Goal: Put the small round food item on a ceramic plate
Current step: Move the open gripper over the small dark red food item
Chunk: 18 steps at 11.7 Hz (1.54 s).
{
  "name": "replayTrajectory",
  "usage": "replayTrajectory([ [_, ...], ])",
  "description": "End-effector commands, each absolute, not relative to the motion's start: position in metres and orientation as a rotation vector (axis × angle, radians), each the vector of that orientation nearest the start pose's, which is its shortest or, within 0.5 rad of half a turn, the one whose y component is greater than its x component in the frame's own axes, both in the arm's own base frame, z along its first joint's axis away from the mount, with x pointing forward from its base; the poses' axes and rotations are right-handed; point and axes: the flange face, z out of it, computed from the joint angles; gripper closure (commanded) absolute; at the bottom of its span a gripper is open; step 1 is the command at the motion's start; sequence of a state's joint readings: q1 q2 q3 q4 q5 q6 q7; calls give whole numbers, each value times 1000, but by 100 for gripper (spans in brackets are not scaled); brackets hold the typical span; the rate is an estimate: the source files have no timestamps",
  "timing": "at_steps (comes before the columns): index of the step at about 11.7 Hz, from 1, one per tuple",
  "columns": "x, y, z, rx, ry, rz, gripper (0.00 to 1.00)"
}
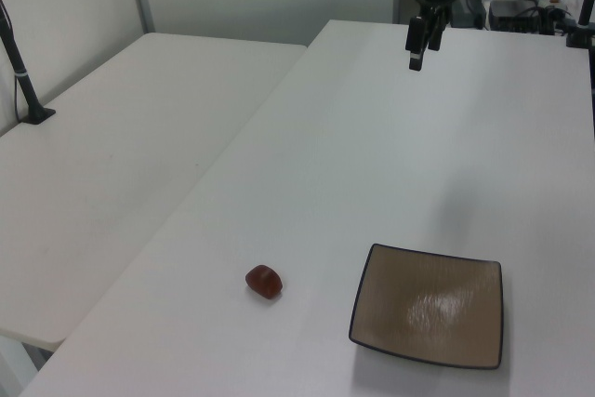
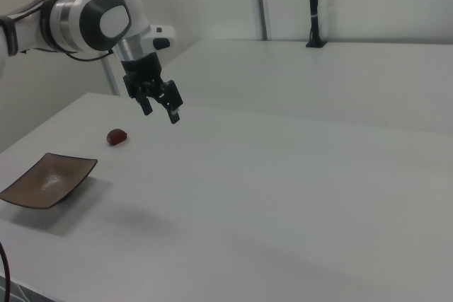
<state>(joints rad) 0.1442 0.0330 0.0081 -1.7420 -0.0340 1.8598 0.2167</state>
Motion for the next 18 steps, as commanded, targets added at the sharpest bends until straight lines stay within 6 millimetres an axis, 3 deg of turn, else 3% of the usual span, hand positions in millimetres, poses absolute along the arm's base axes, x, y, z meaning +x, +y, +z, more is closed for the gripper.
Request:
replayTrajectory([
  [1, 562, 101, 547, -3136, 39, -70, 0],
  [6, 561, 102, 548, -3138, 23, -60, 0],
  [9, 573, 127, 540, -3120, -29, -163, 0],
  [14, 595, 225, 552, -3033, -211, -347, 0],
  [15, 598, 240, 548, -3020, -189, -385, 0],
  [18, 609, 313, 526, -2970, -44, -467, 0],
])
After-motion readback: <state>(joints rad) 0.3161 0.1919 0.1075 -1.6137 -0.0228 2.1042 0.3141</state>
